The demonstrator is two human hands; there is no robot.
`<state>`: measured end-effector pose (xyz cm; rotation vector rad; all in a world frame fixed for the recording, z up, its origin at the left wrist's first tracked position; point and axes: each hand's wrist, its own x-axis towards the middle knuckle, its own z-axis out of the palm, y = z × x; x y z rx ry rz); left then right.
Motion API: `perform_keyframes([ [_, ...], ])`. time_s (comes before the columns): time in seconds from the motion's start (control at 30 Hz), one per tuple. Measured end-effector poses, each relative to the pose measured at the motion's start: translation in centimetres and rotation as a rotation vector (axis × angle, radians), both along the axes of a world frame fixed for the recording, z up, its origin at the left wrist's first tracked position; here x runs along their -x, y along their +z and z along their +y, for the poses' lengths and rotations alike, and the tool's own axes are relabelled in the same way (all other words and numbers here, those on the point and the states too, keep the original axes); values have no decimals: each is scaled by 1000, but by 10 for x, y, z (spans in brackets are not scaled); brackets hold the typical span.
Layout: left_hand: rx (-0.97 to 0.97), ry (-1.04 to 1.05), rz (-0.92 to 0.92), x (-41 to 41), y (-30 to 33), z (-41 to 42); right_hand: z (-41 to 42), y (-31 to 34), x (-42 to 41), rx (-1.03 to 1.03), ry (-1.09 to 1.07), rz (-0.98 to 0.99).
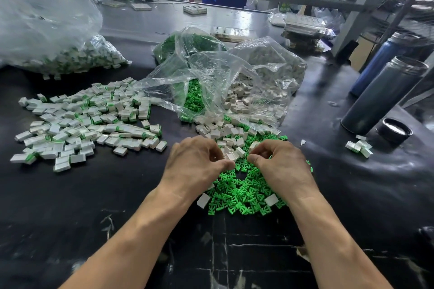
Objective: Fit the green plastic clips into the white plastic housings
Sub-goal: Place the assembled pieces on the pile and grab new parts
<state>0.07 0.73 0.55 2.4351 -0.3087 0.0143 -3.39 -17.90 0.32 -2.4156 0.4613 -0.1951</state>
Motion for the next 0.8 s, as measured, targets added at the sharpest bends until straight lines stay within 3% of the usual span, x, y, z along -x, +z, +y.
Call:
perform_keyframes([
  [0.3, -12, 20, 77, -3, -5, 0, 10, 3, 0, 110, 91, 112],
  [0.8, 685, -57, 237, -3, -1, 0, 19, 4, -1, 196, 106, 155],
])
